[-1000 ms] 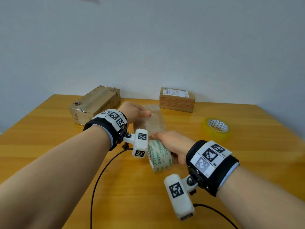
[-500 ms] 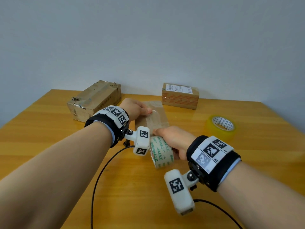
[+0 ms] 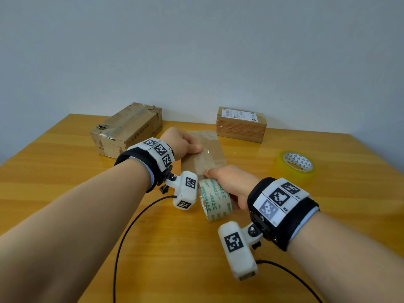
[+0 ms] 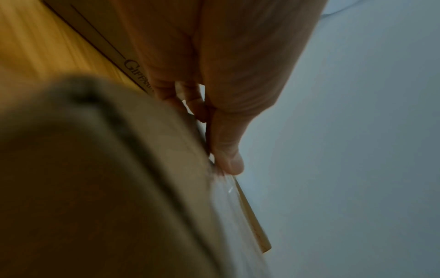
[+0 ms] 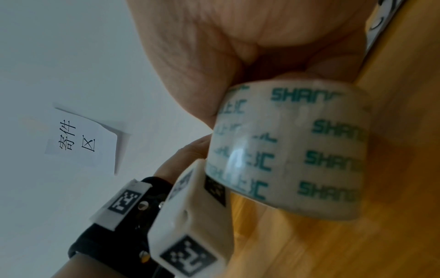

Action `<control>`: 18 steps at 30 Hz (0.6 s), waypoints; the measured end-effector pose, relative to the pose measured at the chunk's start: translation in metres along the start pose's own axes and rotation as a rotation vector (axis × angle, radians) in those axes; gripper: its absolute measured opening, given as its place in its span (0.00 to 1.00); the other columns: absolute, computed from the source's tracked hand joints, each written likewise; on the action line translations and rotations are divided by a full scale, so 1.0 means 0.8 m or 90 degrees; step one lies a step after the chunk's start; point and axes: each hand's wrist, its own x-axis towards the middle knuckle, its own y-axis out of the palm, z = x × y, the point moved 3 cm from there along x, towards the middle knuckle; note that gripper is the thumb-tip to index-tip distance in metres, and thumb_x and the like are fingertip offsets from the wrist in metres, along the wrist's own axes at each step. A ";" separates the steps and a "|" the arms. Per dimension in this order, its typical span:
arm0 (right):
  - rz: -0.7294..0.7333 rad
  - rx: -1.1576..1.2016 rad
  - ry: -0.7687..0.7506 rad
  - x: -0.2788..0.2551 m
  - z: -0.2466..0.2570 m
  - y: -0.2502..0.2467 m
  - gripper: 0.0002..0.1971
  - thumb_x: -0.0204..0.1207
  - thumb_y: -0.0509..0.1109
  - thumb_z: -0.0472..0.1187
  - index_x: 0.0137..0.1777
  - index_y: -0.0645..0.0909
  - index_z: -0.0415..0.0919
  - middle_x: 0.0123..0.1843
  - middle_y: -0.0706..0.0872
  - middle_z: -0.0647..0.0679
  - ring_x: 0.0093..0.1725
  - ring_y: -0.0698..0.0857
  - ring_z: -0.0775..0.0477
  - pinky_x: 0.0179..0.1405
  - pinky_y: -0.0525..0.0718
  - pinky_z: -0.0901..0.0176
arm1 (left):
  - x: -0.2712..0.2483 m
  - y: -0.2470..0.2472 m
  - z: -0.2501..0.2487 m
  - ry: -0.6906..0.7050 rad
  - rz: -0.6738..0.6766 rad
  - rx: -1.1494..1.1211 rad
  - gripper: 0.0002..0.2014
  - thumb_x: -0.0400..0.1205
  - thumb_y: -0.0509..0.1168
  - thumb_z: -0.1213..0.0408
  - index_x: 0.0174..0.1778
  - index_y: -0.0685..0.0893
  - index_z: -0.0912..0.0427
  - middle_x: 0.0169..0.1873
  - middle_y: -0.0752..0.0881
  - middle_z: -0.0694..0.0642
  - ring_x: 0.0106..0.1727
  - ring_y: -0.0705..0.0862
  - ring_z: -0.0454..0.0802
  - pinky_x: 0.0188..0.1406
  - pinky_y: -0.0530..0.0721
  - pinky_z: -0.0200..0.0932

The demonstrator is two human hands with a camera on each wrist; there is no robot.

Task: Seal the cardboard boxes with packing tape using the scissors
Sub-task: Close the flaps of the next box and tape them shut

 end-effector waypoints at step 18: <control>0.040 0.010 0.006 -0.002 0.003 -0.004 0.10 0.87 0.64 0.48 0.49 0.77 0.41 0.34 0.82 0.47 0.30 0.81 0.49 0.30 0.79 0.60 | -0.014 -0.038 -0.019 0.179 -0.049 0.112 0.04 0.84 0.67 0.62 0.51 0.86 0.53 0.46 0.88 0.49 0.48 0.86 0.46 0.51 0.87 0.48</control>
